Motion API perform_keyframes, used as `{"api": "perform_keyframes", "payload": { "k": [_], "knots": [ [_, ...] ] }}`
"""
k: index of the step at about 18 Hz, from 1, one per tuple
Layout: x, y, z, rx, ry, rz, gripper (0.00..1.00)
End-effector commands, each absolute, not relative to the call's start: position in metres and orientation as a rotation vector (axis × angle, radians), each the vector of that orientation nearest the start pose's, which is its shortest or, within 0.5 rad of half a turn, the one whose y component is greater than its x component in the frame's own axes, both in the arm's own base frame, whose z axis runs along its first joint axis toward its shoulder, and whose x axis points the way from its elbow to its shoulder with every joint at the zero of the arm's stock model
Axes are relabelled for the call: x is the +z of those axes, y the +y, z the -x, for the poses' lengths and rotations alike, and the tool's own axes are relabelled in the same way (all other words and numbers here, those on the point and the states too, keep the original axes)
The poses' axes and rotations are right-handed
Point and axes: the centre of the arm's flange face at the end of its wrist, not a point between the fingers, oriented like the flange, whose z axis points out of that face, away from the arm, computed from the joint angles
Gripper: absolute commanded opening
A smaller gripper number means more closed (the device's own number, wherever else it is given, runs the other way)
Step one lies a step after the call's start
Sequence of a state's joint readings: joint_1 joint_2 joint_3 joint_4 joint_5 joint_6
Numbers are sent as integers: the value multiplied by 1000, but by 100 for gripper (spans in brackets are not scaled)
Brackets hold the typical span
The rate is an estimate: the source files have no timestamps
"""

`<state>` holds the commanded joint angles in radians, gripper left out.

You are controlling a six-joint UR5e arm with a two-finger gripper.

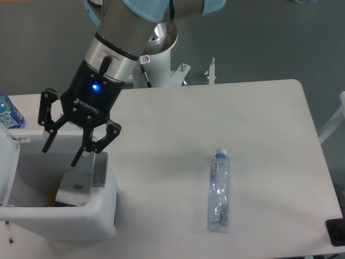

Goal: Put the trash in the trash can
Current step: 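Open the gripper to drop the paper into the bin, then move the open gripper over the clear plastic water bottle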

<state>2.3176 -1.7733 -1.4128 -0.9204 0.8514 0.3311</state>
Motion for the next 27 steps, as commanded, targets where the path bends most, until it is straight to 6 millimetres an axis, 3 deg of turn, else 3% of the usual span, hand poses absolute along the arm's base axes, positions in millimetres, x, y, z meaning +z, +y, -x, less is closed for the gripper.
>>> {"api": "perform_keyframes", "payload": {
  "k": [4, 9, 12, 17, 22, 27],
  "knots": [
    [550, 566, 305, -307, -211, 2251, 76],
    [526, 556, 367, -254, -246, 2262, 100],
    [505, 526, 414, -197, -362, 2297, 100],
    [450, 500, 488, -94, -537, 2394, 100],
    [413, 503, 515, -64, -547, 2457, 100],
    [390, 513, 540, -28, -569, 2504, 100]
  ]
}}
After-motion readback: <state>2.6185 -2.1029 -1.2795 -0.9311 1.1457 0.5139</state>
